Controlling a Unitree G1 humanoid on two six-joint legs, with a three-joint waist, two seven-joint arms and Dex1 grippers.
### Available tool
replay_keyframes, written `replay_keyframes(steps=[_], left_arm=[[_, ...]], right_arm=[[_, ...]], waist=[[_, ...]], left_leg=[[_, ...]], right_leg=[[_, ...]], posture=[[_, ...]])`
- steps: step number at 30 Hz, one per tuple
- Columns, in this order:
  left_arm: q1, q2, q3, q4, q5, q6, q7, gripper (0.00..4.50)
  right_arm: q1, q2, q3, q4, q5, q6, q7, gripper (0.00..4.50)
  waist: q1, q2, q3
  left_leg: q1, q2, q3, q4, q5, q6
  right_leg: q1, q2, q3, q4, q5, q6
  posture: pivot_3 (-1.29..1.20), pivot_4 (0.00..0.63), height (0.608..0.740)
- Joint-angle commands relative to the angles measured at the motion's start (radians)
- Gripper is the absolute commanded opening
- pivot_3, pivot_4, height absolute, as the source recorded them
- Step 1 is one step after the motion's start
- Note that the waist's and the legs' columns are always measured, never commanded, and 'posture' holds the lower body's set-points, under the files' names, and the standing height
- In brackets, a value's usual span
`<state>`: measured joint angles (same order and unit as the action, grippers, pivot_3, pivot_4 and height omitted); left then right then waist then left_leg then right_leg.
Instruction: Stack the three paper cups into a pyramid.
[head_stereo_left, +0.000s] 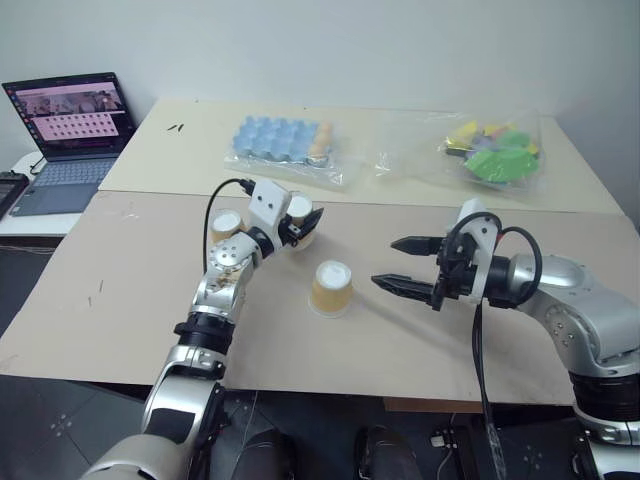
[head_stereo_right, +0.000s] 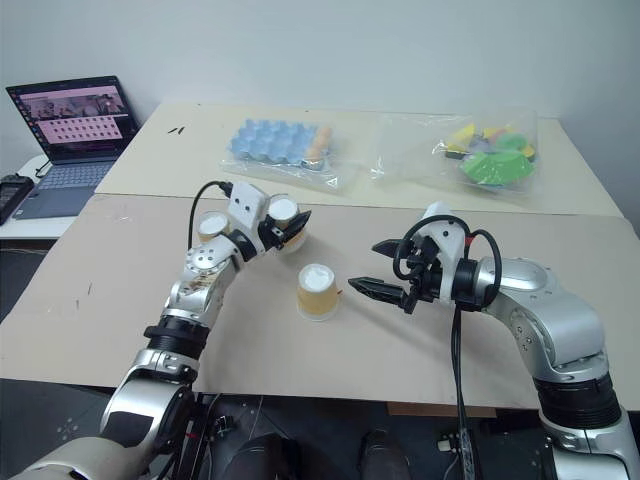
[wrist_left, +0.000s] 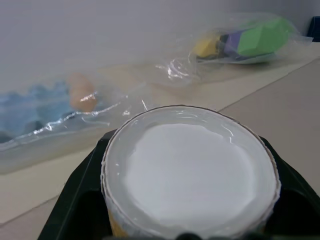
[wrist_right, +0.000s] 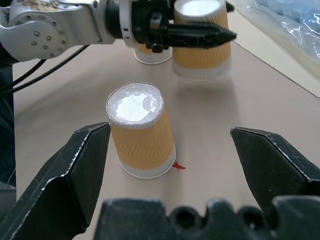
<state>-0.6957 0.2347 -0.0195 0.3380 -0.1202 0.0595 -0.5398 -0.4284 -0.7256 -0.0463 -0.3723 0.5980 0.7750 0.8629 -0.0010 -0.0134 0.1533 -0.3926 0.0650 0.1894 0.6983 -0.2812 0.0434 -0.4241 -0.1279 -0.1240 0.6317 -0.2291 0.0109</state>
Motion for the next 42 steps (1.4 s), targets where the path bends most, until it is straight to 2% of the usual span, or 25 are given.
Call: replay_keyframes(steps=[1, 6, 12, 17, 23, 31, 42], left_arm=[[0.056, 0.035, -0.005, -0.207, -0.022, 0.076, -0.018, 2.63], [0.135, 0.081, 0.001, -0.405, -0.036, 0.196, -0.023, 2.63], [0.277, 0.19, 0.037, -0.628, -0.09, 0.339, -0.061, 2.63], [0.363, 0.256, 0.053, -0.716, -0.138, 0.403, -0.098, 2.63], [0.41, 0.291, -0.015, -0.719, -0.172, 0.401, -0.188, 2.63], [0.39, 0.266, -0.101, -0.625, -0.157, 0.35, -0.257, 2.63], [0.313, 0.227, -0.14, -0.497, -0.134, 0.274, -0.274, 2.63]], right_arm=[[-0.012, -0.001, -0.006, -0.004, -0.006, -0.032, 0.003, 4.5], [-0.011, 0.001, 0.003, 0.006, -0.017, -0.039, 0.005, 4.5], [-0.006, -0.002, 0.003, 0.006, -0.023, -0.039, 0.005, 4.5], [-0.005, -0.004, 0.001, 0.001, -0.021, -0.036, 0.004, 4.5], [-0.018, -0.01, -0.008, 0.01, -0.022, -0.039, 0.007, 4.5], [-0.008, -0.017, -0.029, -0.005, -0.014, -0.028, -0.003, 4.5], [0.022, -0.018, -0.055, -0.033, -0.003, -0.015, -0.026, 4.5]], waist=[[-0.002, 0.0, 0.0], [-0.001, 0.0, 0.0], [-0.001, 0.0, 0.0], [-0.001, 0.0, 0.0], [0.006, 0.0, 0.0], [0.008, 0.0, 0.0], [0.01, 0.0, 0.0]], left_leg=[[0.0, 0.0, 0.0, 0.0, 0.0, 0.0], [0.0, 0.0, 0.0, 0.001, 0.0, 0.0], [0.001, 0.001, 0.0, 0.001, 0.0, 0.0], [0.001, 0.001, 0.0, 0.001, 0.0, 0.0], [0.001, 0.001, 0.0, 0.002, 0.0, 0.0], [0.001, 0.001, 0.0, 0.002, 0.0, 0.0], [0.001, 0.0, 0.0, 0.001, 0.0, 0.0]], right_leg=[[0.0, 0.0, 0.0, 0.0, 0.0, 0.0], [0.0, 0.0, 0.0, 0.001, 0.0, 0.0], [0.0, 0.0, 0.001, 0.001, 0.0, 0.0], [0.0, 0.0, 0.001, 0.001, 0.0, 0.0], [0.001, 0.0, 0.001, 0.002, 0.0, 0.0], [0.0, 0.0, 0.001, 0.002, 0.0, 0.0], [0.0, 0.0, 0.001, 0.001, 0.0, 0.0]], posture=[[0.0, 0.15, 0.735], [0.0, 0.15, 0.735], [0.0, 0.15, 0.735], [0.0, 0.15, 0.735], [0.0, 0.15, 0.735], [0.0, 0.15, 0.735], [0.0, 0.15, 0.735]])
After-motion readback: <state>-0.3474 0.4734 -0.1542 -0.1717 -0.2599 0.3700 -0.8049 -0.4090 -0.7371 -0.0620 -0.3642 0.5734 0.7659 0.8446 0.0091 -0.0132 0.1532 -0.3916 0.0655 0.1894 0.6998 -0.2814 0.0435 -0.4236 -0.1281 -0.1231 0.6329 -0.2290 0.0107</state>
